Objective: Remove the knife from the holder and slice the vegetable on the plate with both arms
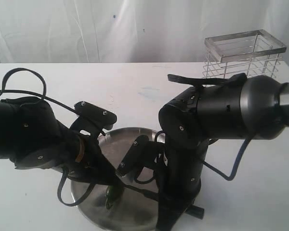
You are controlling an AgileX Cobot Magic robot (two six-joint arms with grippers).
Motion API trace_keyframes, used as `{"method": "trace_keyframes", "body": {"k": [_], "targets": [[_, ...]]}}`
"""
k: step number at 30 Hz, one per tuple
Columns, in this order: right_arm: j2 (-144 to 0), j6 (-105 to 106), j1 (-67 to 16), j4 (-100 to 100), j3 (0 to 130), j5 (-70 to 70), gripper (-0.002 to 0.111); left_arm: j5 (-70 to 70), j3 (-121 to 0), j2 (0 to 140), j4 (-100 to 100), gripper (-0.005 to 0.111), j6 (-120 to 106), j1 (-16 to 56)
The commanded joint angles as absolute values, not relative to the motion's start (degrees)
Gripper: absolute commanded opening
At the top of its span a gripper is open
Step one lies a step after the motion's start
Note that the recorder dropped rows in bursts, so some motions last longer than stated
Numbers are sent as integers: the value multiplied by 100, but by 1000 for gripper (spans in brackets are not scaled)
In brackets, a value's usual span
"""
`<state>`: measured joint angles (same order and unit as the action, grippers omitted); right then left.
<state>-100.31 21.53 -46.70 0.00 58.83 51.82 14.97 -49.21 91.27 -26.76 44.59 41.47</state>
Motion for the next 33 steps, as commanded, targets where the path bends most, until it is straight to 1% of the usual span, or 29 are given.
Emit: {"method": "trace_keyframes", "body": {"k": [1,7,10,12,19,33], "targets": [[-10041,2173,-4677,0,5890,5255,0,1406,-4937,9053,-2560,0,4461,4128],[-10041,2173,-4677,0,5890,5294,0,1012,-4937,9588,-2560,0,4461,4128],[-10041,2173,-4677,0,5890,5352,0,1072,-4937,9931,-2687,0,4461,4128],[-10041,2173,-4677,0,5890,5352,0,1114,-4937,9882,-2849,0,4461,4128],[-10041,2090,-4677,0,5890,5378,0,1716,-4970,9074,-3140,0,4461,3936],[-10041,2064,-4677,0,5890,5392,0,1204,-4970,9393,-2339,0,4115,3947]]}}
